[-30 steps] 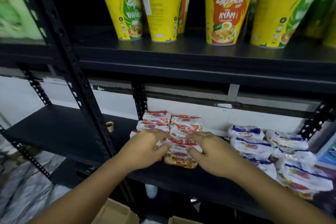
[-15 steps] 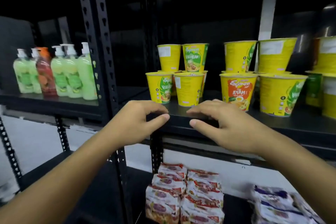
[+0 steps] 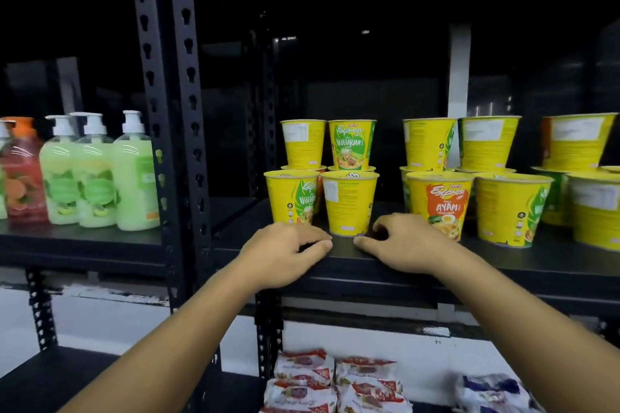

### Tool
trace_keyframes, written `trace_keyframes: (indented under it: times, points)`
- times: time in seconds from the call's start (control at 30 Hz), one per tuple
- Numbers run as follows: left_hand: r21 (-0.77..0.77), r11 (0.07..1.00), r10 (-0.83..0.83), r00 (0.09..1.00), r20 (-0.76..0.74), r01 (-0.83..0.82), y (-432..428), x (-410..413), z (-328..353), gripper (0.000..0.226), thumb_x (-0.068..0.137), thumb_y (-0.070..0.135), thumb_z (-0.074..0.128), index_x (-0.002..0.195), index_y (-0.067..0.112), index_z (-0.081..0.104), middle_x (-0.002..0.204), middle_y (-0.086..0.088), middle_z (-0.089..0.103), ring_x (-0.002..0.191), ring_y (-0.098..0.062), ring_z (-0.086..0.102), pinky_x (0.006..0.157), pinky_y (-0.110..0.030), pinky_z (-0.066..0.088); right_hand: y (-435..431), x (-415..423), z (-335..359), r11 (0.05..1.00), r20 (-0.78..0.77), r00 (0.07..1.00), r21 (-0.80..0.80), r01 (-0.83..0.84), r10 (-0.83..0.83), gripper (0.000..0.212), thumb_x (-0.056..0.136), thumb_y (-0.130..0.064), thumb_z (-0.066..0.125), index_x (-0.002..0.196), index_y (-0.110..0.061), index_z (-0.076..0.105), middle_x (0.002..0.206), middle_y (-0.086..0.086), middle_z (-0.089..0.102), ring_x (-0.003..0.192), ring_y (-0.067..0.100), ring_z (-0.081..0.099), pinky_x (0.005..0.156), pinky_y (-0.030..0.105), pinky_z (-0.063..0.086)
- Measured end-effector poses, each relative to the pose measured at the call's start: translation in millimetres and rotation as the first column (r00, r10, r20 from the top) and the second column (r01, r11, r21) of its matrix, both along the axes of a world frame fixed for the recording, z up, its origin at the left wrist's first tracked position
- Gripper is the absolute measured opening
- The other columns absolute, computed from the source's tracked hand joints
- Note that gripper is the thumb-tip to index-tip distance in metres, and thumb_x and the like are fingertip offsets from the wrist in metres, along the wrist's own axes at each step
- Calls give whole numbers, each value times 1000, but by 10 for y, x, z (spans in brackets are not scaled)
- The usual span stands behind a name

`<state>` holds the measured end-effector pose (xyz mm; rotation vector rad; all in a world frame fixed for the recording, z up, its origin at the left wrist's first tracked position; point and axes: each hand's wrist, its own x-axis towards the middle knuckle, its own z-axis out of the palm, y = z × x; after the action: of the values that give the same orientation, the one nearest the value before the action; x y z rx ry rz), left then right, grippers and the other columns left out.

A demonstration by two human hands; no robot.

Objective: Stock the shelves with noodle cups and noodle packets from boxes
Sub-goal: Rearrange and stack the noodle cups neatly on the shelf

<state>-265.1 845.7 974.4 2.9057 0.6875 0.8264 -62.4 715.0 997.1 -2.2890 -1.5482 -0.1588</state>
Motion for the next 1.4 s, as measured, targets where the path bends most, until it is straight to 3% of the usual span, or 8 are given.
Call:
trace_keyframes:
  times: [0.27, 0.47, 0.63, 0.7, 0.87, 1.1, 1.3, 1.4]
  points:
    - [17, 998, 65, 994, -84, -64, -49, -20, -24, 45, 104, 63, 30, 142, 54, 52, 148, 36, 46, 142, 2, 39, 107, -32, 43, 154, -120, 69, 995, -131, 991, -94, 25, -38, 62, 93, -72, 50, 132, -26, 62, 132, 3, 64, 102, 19, 57, 82, 31, 43]
    - [-43, 993, 118, 985, 124, -114, 30, -132, -90, 36, 98, 67, 44, 120, 53, 69, 121, 29, 69, 117, -4, 61, 96, -37, 52, 159, -155, 29, 993, -133, 990, -117, 31, -46, 65, 97, -71, 41, 143, -27, 53, 145, 4, 56, 126, 24, 56, 96, 37, 45]
    - [-177, 977, 187, 888, 421, -122, 194, -241, -41, 22, 94, 46, 66, 87, 28, 79, 87, 12, 72, 86, -11, 66, 78, -35, 55, 157, -182, 47, 983, -89, 996, -184, 14, -31, 74, 99, -72, 31, 157, -27, 36, 163, 5, 37, 143, 27, 42, 111, 40, 36]
    - [-277, 956, 239, 804, 545, -96, 245, -227, 26, 18, 89, 42, 76, 98, 27, 73, 96, 9, 67, 90, -11, 64, 79, -32, 54, 165, -176, 47, 982, -89, 996, -190, 7, -24, 74, 99, -72, 30, 159, -28, 32, 164, 5, 34, 146, 27, 39, 114, 40, 34]
    - [-500, 865, 299, 854, 426, -53, 445, -62, 242, 108, 73, 51, 89, 156, 23, 26, 147, -8, 42, 130, -25, 52, 106, -44, 48, 186, -142, 36, 979, -86, 996, -203, 9, -27, 78, 98, -74, 29, 161, -29, 25, 167, 5, 27, 150, 27, 32, 119, 42, 30]
    - [-632, 772, 282, 852, 441, 71, 620, 114, 292, 107, 40, 74, 92, 127, 35, 43, 131, 1, 57, 115, -17, 62, 98, -45, 57, 201, -131, 38, 975, -92, 995, -219, 16, -36, 78, 98, -75, 28, 162, -29, 26, 168, 3, 26, 151, 25, 31, 120, 41, 29]
    - [-663, 713, 198, 841, 503, 229, 630, 51, 249, 83, 81, 31, 88, 145, 23, 35, 118, 6, 64, 101, -5, 63, 75, -21, 50, 216, -119, 30, 975, -81, 996, -222, 11, -30, 78, 98, -75, 27, 161, -29, 26, 168, 2, 25, 150, 25, 32, 118, 41, 31]
    - [-679, 678, 180, 833, 523, 280, 662, 13, 238, 83, 88, 23, 82, 153, 20, 29, 123, 3, 63, 102, -3, 62, 83, -24, 48, 210, -128, 35, 975, -80, 996, -222, 12, -31, 78, 98, -74, 27, 162, -29, 25, 169, 2, 24, 151, 24, 31, 118, 41, 31]
